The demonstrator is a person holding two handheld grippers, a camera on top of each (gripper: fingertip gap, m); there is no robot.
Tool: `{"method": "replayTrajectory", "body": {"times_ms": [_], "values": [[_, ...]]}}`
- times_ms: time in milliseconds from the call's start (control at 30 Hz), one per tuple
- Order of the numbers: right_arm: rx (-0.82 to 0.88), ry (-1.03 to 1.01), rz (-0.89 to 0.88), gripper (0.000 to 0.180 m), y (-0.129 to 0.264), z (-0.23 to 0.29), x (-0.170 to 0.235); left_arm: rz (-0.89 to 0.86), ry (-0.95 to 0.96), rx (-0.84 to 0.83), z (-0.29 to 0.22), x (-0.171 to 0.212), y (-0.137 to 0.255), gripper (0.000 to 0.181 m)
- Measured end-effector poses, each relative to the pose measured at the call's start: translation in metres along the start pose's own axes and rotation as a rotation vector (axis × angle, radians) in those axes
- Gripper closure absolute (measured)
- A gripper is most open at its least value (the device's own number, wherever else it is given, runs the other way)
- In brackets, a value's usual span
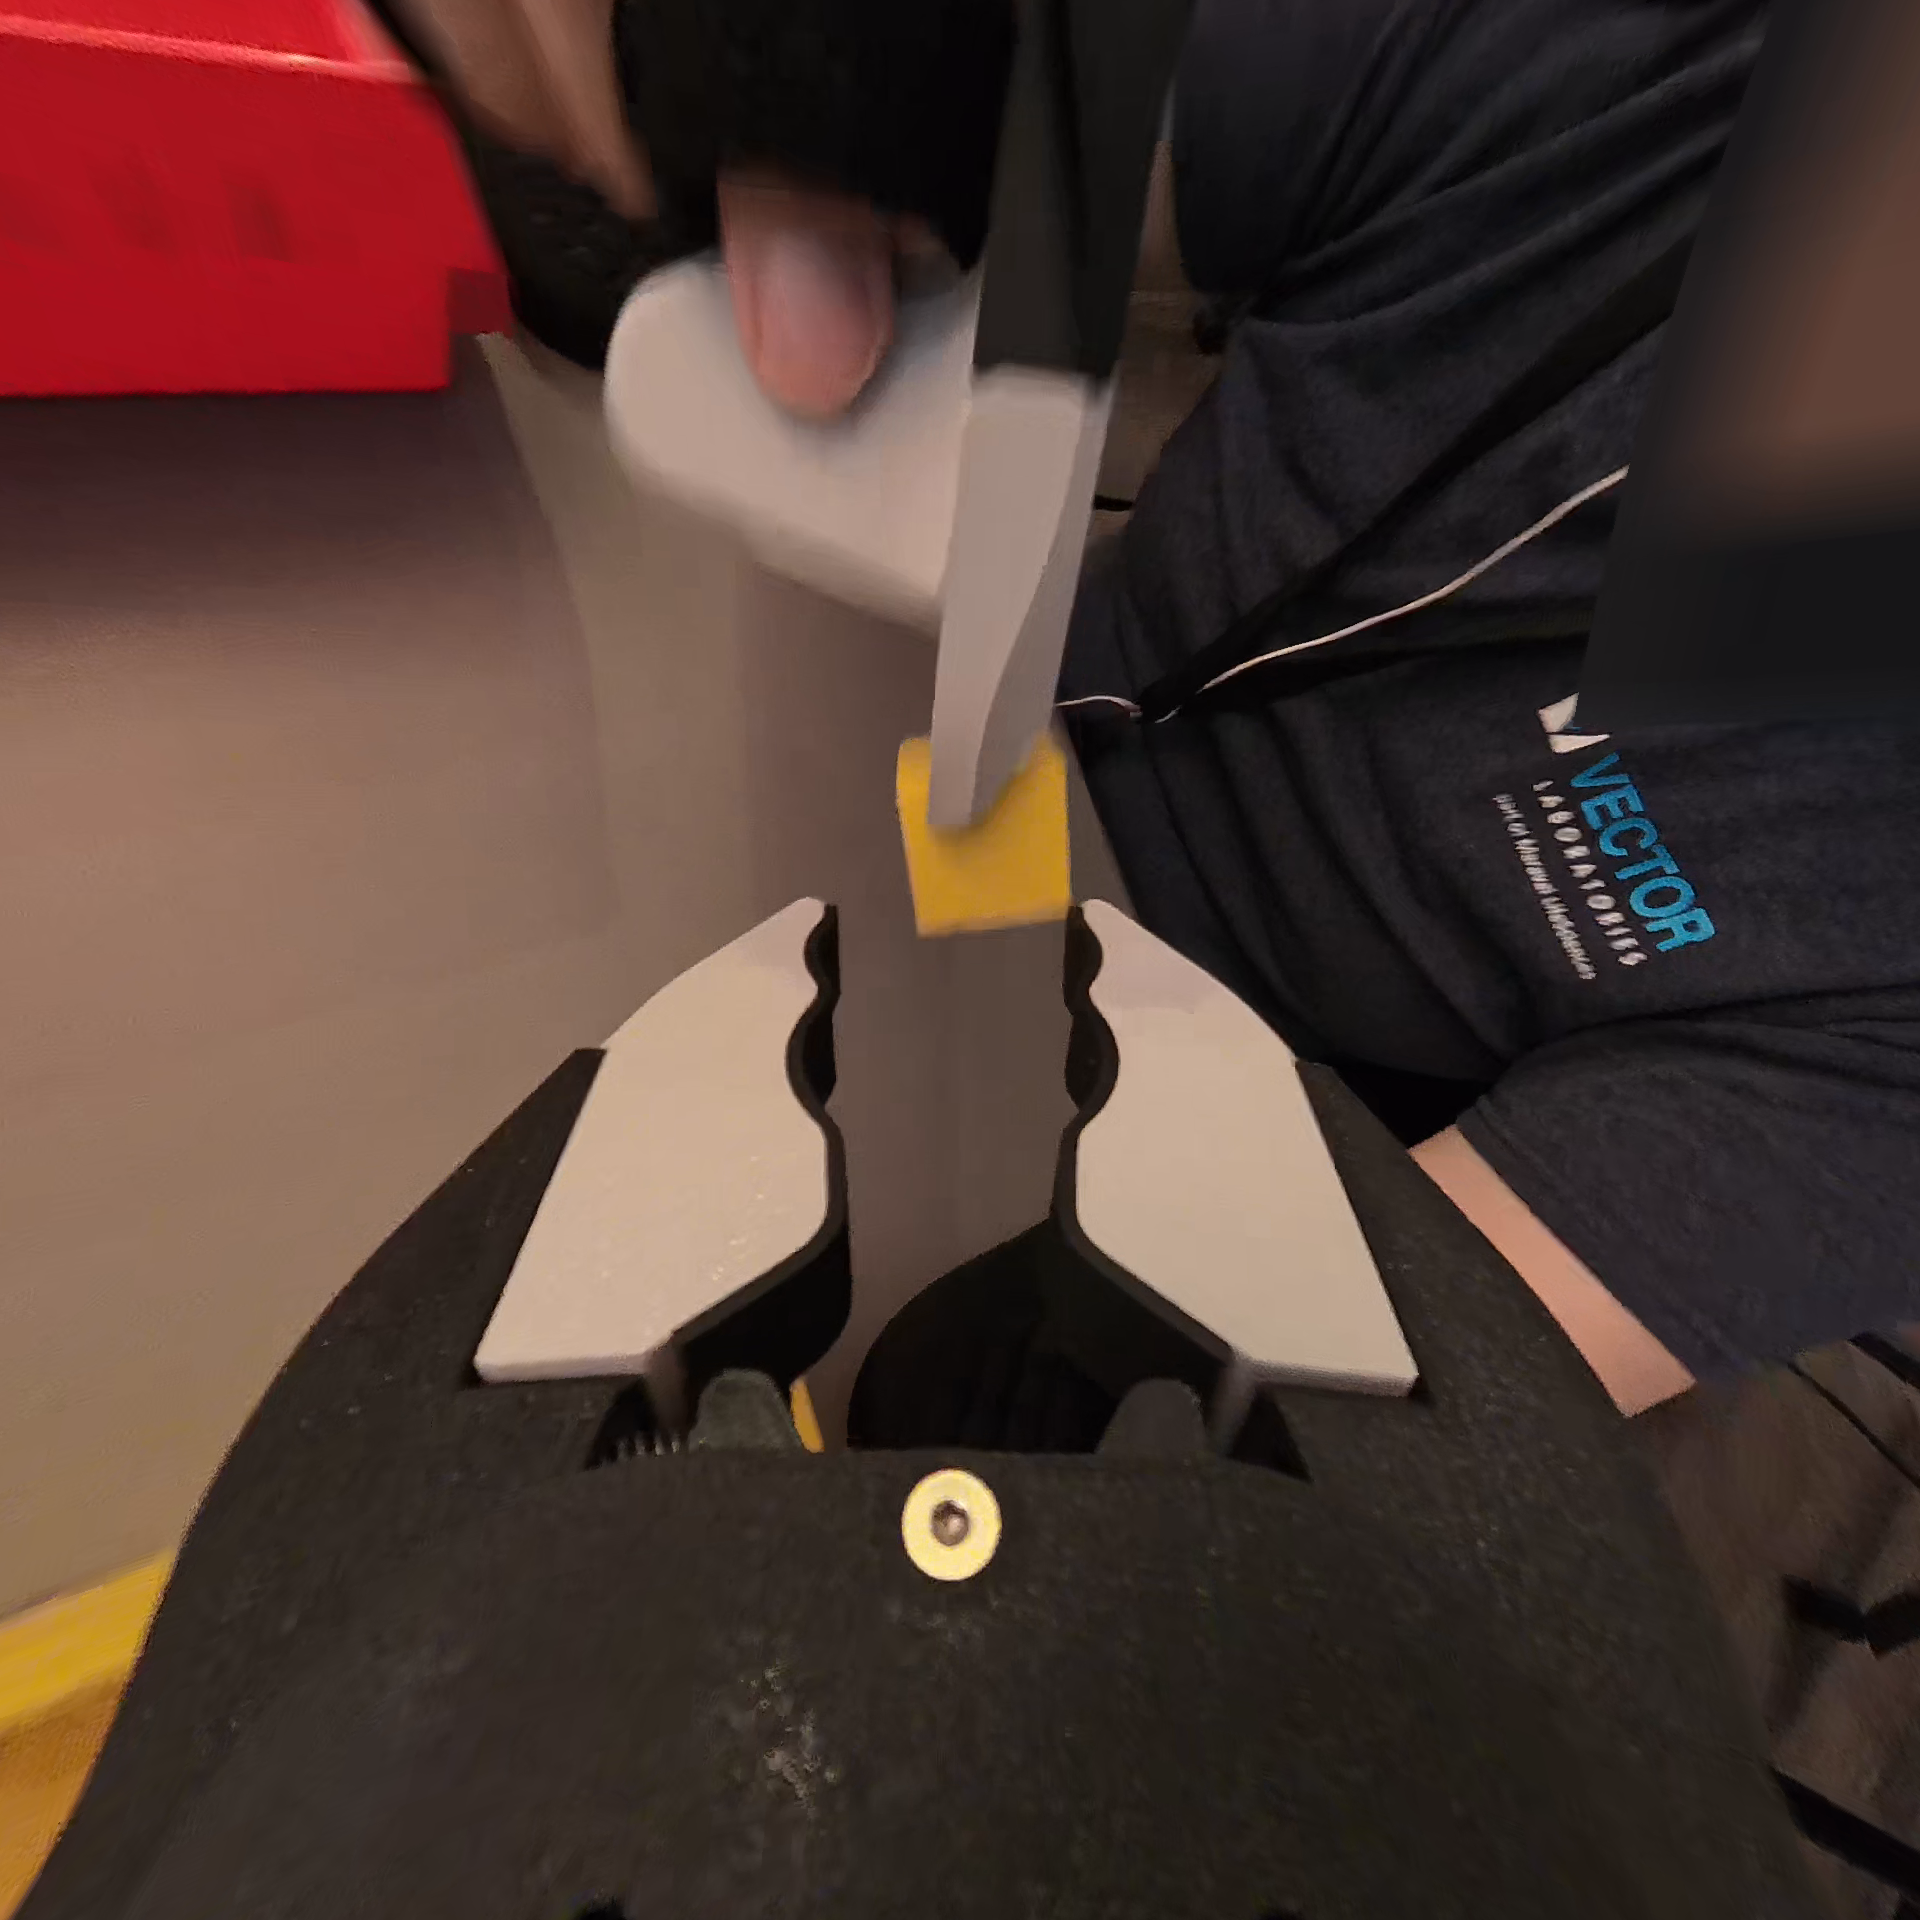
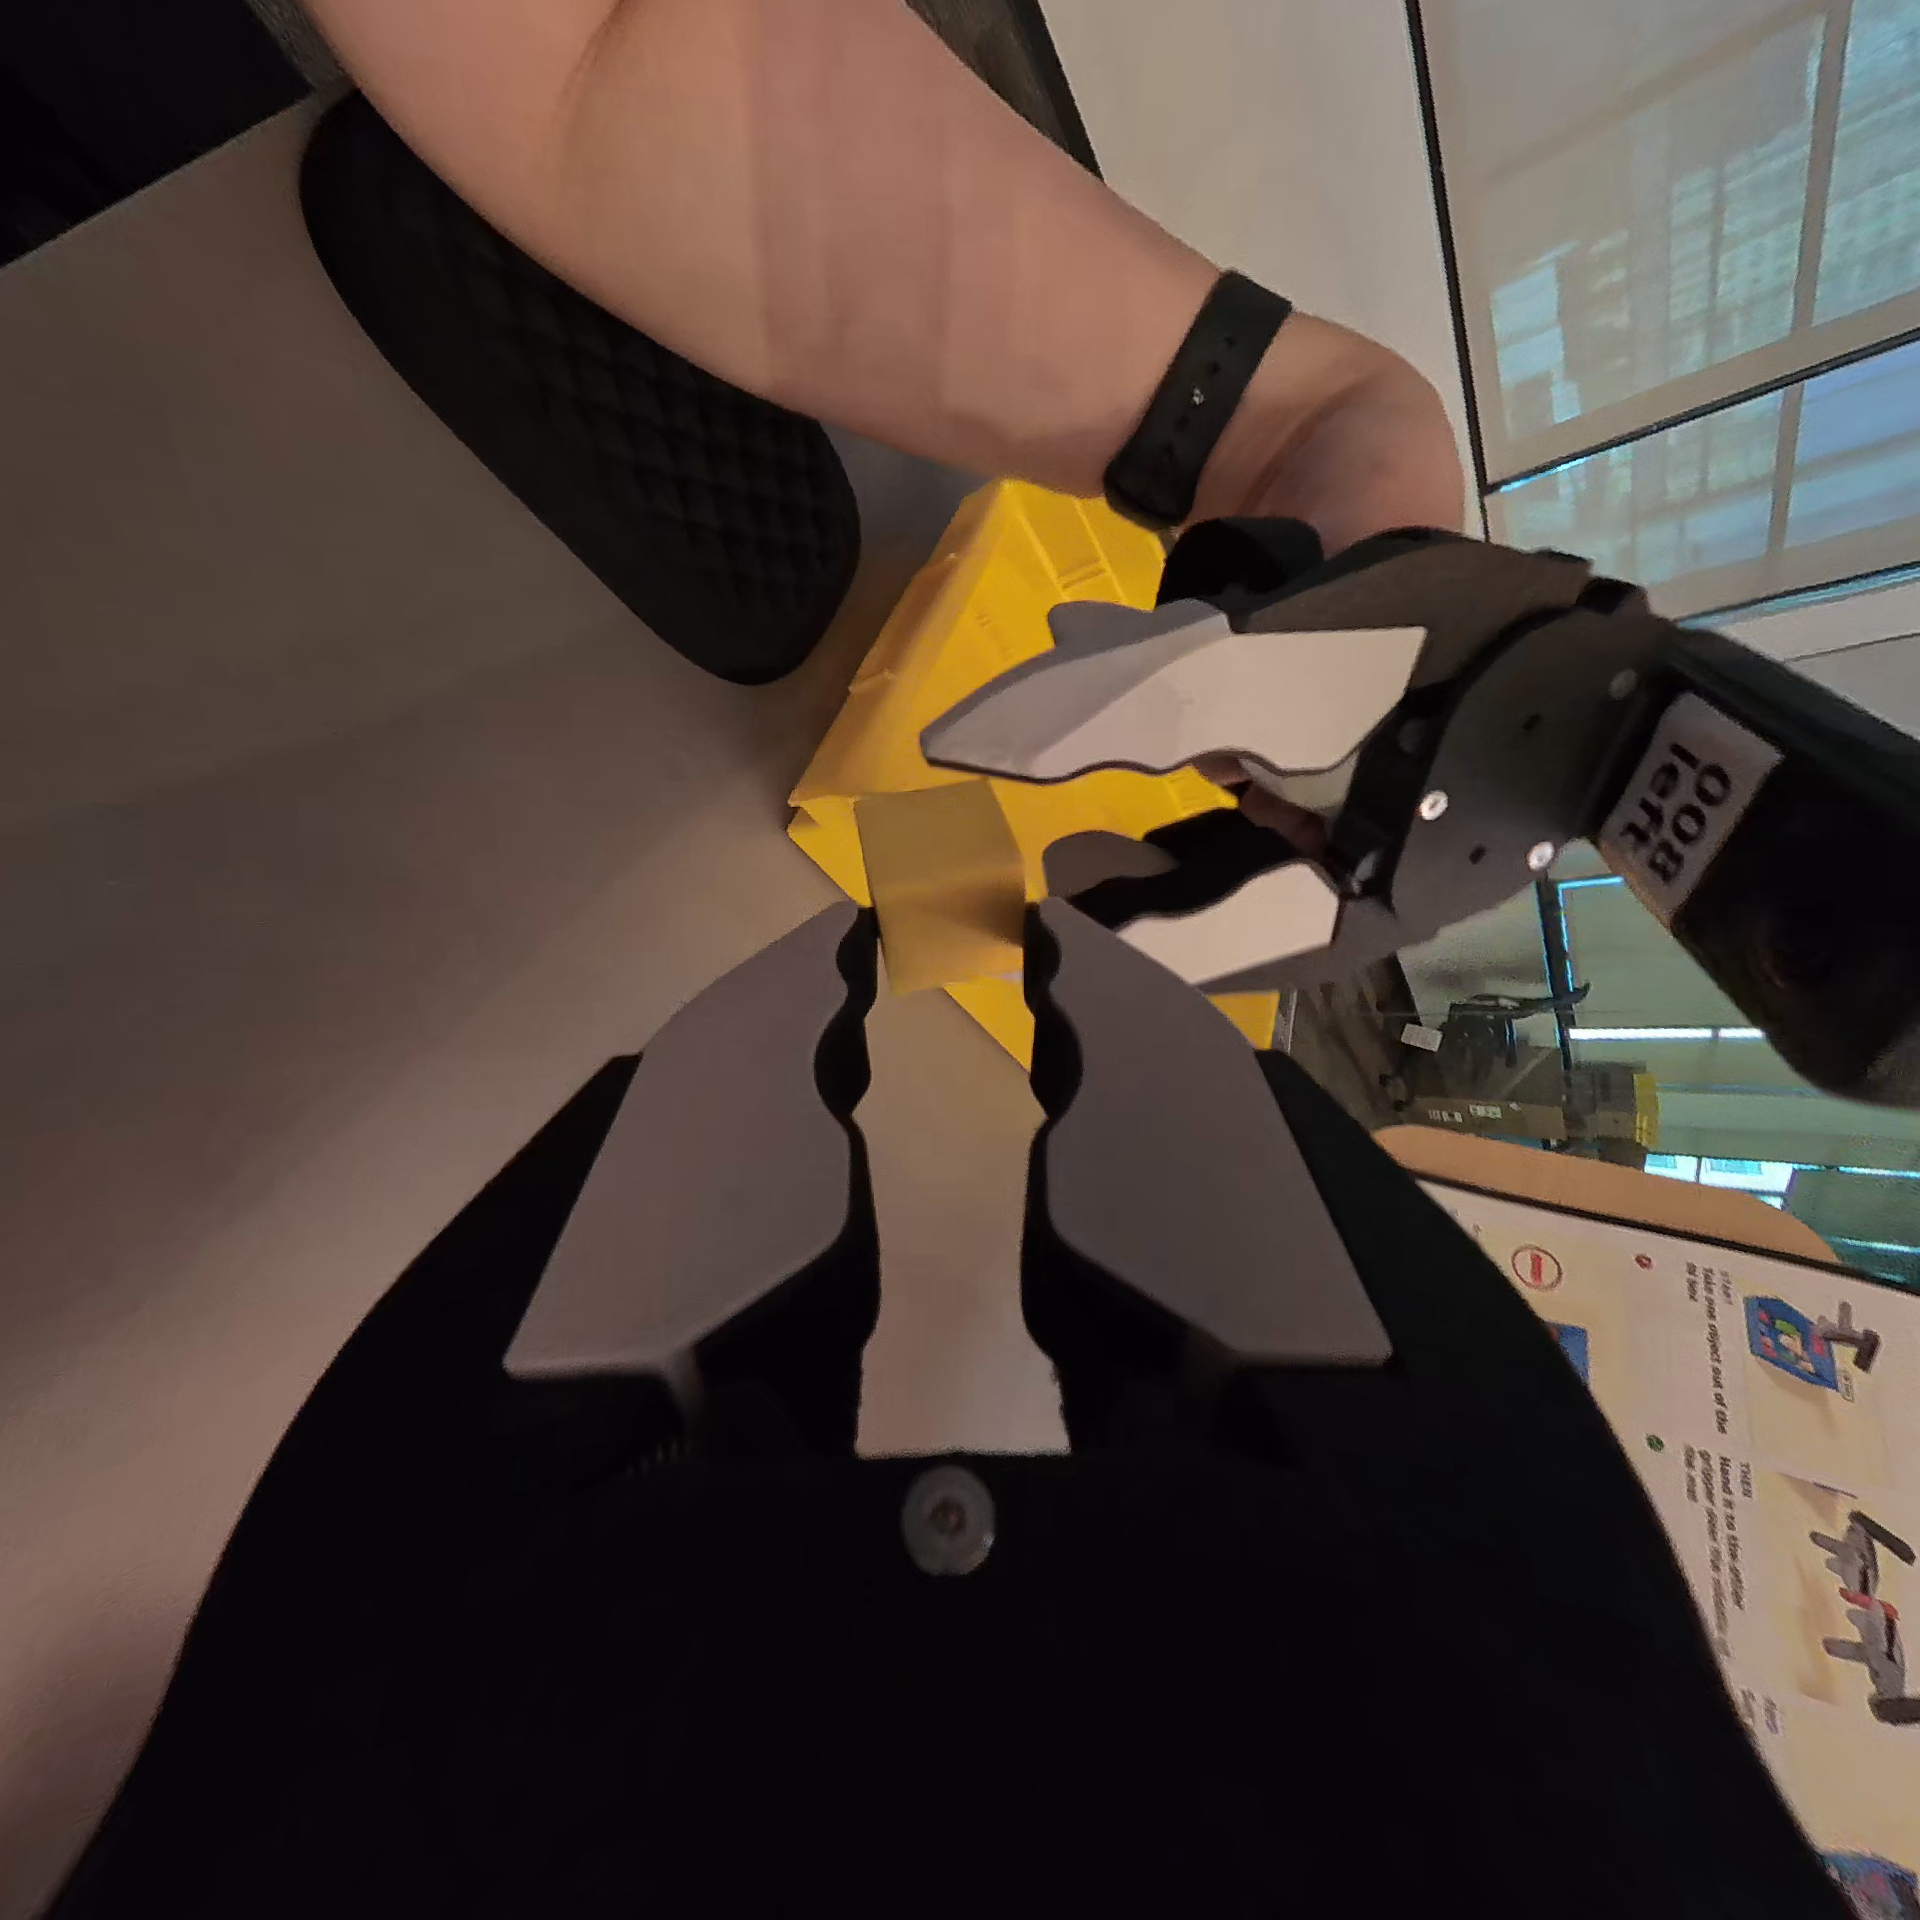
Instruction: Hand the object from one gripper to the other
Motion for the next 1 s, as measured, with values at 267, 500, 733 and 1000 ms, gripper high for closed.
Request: {"method": "replayTrajectory", "body": {"times_ms": [267,500,733,1000], "values": [[0.174,-0.399,0.407,0.152,0.094,-0.046,0.083,-0.161,-0.027,-0.285,-0.013,0.013,0.052,0.13],[0.201,-1.203,1.055,0.152,0.171,-0.017,0.244,-0.328,-0.198,-0.45,-0.035,0.0,0.076,0.112],[0.115,-1.41,1.311,0.152,0.158,0.01,0.306,-0.39,-0.281,-0.392,-0.047,-0.011,0.071,0.103],[0.118,-1.432,1.342,0.152,0.141,0.013,0.326,-0.472,-0.297,-0.351,-0.046,-0.012,0.074,0.1]]}}
Point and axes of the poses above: each gripper's, where its closed fingertips meet, y back along the fingers, x out of its underside, z = x × y across the jaws, the point moved 9 cm from there along y, back along the fingers, and after that the axes turned 8 degrees about -y, right-handed, at the moved point
